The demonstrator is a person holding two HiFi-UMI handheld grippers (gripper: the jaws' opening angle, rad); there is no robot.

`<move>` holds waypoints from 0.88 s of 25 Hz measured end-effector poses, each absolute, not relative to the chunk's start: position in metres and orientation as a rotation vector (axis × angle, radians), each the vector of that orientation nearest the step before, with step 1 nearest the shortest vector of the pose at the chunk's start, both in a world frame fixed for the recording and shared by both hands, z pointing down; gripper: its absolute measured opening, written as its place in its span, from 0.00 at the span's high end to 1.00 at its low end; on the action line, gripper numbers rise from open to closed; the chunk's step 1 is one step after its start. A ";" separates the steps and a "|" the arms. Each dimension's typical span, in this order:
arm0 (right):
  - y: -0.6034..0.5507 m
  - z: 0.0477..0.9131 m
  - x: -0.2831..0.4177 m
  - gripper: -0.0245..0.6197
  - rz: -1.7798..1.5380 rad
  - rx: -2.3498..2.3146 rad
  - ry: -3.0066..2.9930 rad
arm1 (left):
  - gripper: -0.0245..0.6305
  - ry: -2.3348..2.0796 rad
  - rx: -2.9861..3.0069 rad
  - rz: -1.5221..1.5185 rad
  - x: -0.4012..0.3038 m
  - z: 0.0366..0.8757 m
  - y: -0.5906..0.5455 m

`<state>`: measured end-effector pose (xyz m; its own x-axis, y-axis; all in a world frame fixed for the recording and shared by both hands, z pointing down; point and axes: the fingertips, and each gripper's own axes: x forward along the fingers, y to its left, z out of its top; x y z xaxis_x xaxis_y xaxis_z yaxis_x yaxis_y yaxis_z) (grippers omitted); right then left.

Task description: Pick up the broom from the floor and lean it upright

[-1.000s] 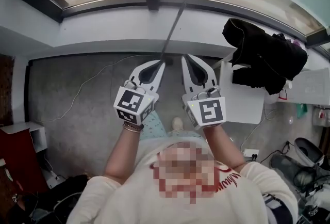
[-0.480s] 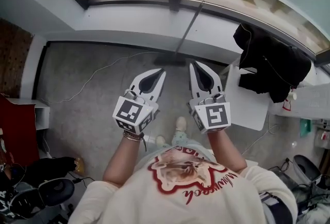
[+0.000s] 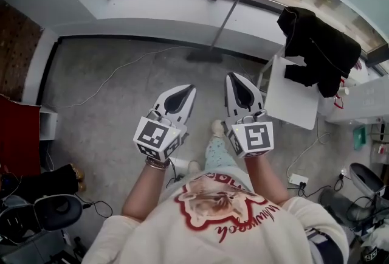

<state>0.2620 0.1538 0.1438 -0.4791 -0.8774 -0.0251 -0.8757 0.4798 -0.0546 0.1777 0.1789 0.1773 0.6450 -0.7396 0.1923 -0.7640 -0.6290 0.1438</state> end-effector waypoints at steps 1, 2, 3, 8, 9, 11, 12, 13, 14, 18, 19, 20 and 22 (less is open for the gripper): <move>0.177 0.143 0.257 0.92 -0.051 -1.586 2.657 | 0.93 -1.212 2.663 0.162 0.175 0.175 0.200; 0.198 0.142 0.251 0.92 -0.051 -1.593 2.654 | 0.93 -1.196 2.675 0.156 0.172 0.174 0.219; 0.218 0.141 0.246 0.92 -0.053 -1.598 2.647 | 0.93 -1.181 2.686 0.153 0.170 0.172 0.236; 0.292 0.130 0.235 0.92 -0.025 -1.595 2.623 | 0.93 -1.100 2.718 0.155 0.172 0.173 0.305; 0.303 0.126 0.234 0.92 -0.002 -1.588 2.634 | 0.93 -1.093 2.727 0.149 0.173 0.171 0.315; 0.319 0.118 0.229 0.92 0.041 -1.558 2.657 | 0.93 -1.092 2.749 0.131 0.175 0.162 0.328; 0.325 0.113 0.227 0.92 0.059 -1.541 2.669 | 0.93 -1.098 2.759 0.121 0.177 0.157 0.333; 0.329 0.109 0.226 0.92 0.074 -1.523 2.681 | 0.93 -1.107 2.768 0.114 0.178 0.151 0.336; 0.332 0.105 0.225 0.92 0.082 -1.506 2.693 | 0.93 -1.117 2.774 0.111 0.179 0.146 0.338; 0.345 0.086 0.228 0.92 0.127 -1.471 2.688 | 0.93 -1.122 2.801 0.119 0.184 0.132 0.351; 0.348 0.087 0.229 0.92 0.165 -1.477 2.700 | 0.93 -1.125 2.810 0.121 0.184 0.130 0.354; 0.350 0.089 0.231 0.92 0.195 -1.488 2.714 | 0.93 -1.132 2.811 0.119 0.183 0.130 0.354; 0.352 0.097 0.235 0.92 0.175 -1.509 2.721 | 0.93 -1.140 2.792 0.105 0.181 0.132 0.355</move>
